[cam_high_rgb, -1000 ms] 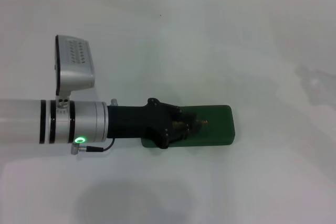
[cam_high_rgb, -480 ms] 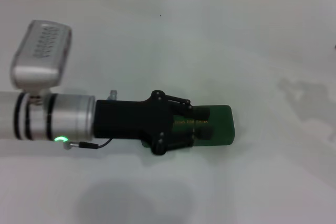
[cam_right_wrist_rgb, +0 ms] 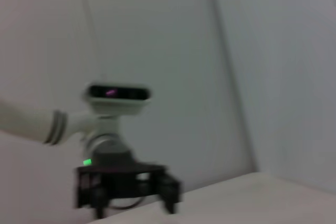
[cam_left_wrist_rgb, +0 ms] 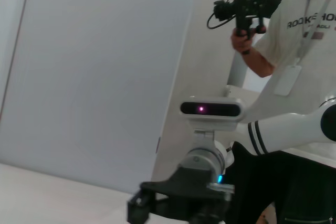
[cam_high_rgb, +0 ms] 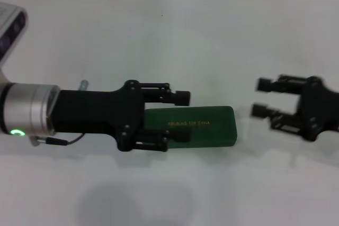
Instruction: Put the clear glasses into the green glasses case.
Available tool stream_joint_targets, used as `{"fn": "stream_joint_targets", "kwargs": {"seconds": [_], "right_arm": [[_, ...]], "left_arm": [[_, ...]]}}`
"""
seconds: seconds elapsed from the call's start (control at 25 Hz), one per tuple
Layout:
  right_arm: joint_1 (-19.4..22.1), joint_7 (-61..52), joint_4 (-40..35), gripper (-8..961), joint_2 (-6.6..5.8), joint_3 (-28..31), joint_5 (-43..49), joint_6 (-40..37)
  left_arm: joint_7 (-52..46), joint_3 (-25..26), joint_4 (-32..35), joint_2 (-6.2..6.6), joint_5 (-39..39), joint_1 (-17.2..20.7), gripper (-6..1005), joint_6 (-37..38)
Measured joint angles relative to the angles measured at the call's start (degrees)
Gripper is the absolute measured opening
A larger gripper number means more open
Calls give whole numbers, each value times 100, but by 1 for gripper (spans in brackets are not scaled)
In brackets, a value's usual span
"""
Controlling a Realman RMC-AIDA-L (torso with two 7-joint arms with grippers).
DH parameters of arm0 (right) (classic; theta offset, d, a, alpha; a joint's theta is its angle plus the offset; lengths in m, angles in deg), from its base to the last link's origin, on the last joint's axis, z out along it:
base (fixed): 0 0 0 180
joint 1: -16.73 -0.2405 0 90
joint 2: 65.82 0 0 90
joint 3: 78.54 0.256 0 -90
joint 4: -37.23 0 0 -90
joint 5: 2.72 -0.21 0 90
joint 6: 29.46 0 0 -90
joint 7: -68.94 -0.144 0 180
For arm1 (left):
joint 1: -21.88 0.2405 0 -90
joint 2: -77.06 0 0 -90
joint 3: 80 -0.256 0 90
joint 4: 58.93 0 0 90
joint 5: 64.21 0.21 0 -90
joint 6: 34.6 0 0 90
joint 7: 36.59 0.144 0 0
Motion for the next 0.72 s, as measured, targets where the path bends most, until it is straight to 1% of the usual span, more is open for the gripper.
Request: {"fn": "stream_joint_targets", "kwargs": {"seconds": [0.08, 0.12, 0.28, 0.32, 0.52, 0.72], "right_arm": [[-97, -41, 6, 468, 13, -245, -22, -8], [-151, -63, 15, 501, 19, -353, -28, -14], [-336, -118, 58, 635, 29, -749, -136, -54], [-361, -125, 59, 656, 30, -803, -164, -77], [-474, -192, 58, 762, 28, -918, -221, -137], [-520, -199, 58, 867, 20, -946, -233, -141]], "left_arm": [[-46, 0, -1, 69, -8, 17, 698, -2], [-51, 2, -1, 88, -10, 34, 698, -3], [-53, 97, 11, 104, -10, 100, 698, -1], [-50, 130, 13, 105, -10, 128, 698, 3], [-24, 227, 20, 105, -19, 246, 698, 12], [-35, 239, 23, 105, 4, 282, 698, 16]]}}
